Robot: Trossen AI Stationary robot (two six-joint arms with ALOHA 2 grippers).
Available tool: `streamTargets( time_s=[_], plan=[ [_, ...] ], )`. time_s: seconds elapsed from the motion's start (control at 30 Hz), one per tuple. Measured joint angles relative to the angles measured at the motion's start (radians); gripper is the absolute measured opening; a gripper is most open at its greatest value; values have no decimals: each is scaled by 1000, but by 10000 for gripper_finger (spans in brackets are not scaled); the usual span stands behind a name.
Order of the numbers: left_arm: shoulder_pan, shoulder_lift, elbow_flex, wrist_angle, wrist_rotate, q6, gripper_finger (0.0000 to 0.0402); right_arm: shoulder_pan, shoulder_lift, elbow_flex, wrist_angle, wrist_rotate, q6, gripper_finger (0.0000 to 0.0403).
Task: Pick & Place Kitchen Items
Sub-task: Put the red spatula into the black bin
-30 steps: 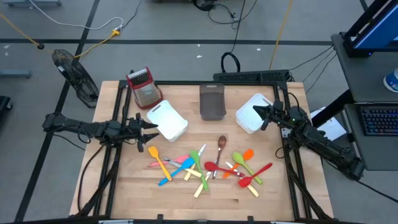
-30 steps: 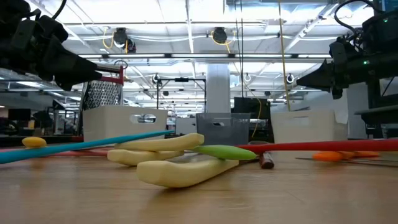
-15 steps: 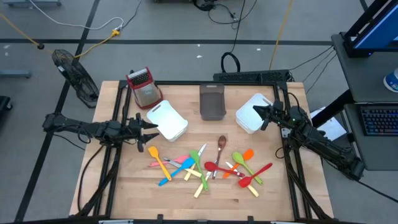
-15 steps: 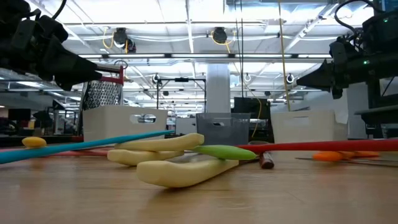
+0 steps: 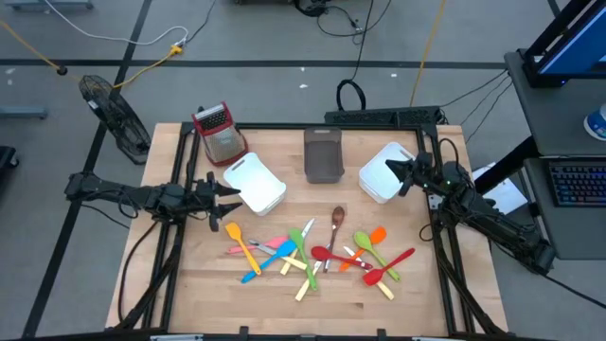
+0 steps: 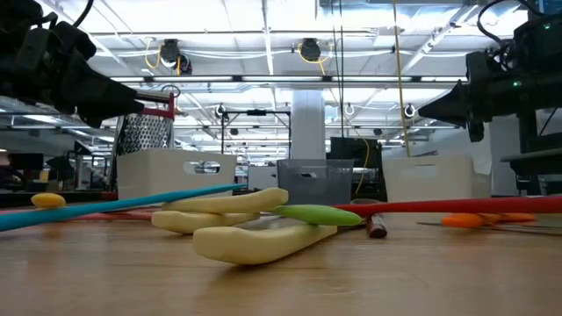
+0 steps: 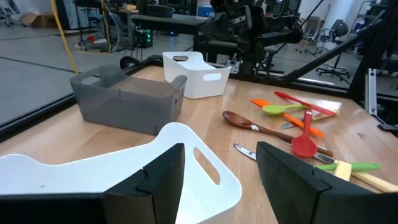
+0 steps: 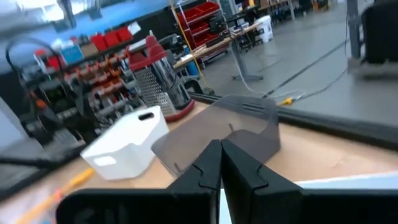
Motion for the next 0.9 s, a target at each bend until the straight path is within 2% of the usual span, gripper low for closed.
streamTargets(
  time_s=[0.17, 0.53, 0.8, 0.9],
  plan=[
    [0, 0, 0, 0, -6, 19, 205, 0, 0, 0, 0, 0, 47, 4],
    [0, 0, 0, 0, -33, 27, 205, 0, 0, 0, -7, -32, -85, 4],
    [0, 0, 0, 0, -33, 28, 205, 0, 0, 0, -6, -60, 18, 4],
    [0, 0, 0, 0, -33, 28, 205, 0, 0, 0, 11, -123, 24, 4]
  ],
)
